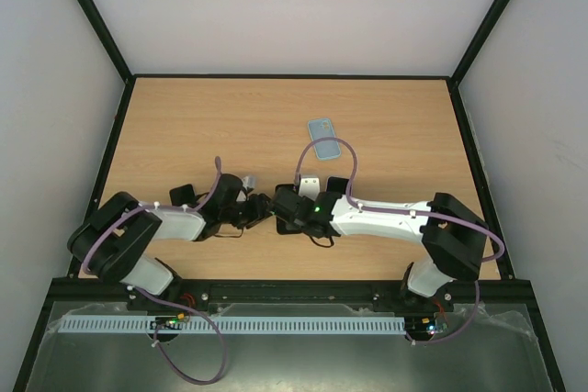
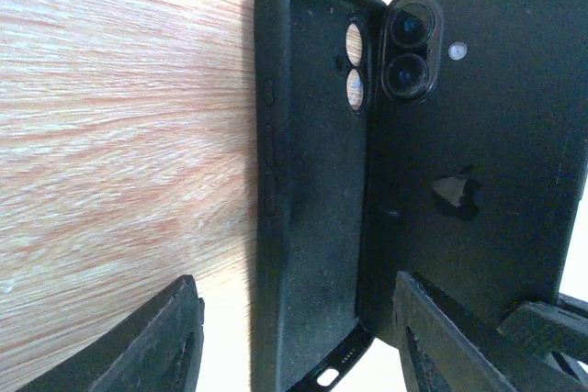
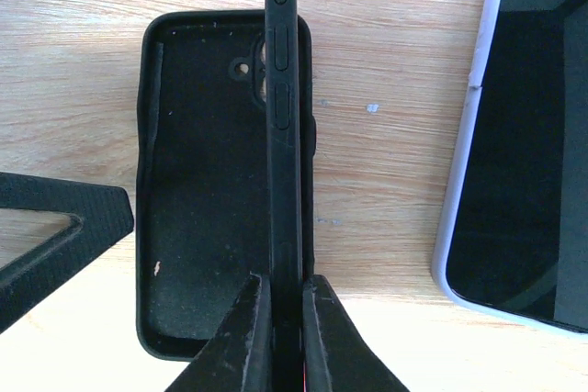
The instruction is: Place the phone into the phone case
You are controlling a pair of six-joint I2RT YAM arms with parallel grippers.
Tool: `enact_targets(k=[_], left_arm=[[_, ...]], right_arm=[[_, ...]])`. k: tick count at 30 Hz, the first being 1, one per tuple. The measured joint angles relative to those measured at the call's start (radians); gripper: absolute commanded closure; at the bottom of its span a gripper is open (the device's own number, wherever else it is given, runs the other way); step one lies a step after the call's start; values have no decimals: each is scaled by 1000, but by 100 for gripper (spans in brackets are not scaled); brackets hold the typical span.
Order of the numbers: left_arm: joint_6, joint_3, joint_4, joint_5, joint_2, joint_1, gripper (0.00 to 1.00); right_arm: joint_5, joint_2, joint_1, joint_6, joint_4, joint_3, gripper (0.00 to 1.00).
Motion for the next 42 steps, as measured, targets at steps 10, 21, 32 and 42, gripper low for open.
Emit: enact_targets(k=[10,21,32,42], left_arm=[[-9,-1,26,0,14,-8,42],[16,-13,-50,-21,-51,53,42],[31,-13,-62,-23,-51,54,41],[55,-2,-98,-37,-60,54,41]], right_arm=[[-49,50,0,-8,63,-3,74],[-71,56,0,-5,182,-49,70],[-69,19,0,21,304,-143,60],[-96,-37,-8,21,394,-233,53]])
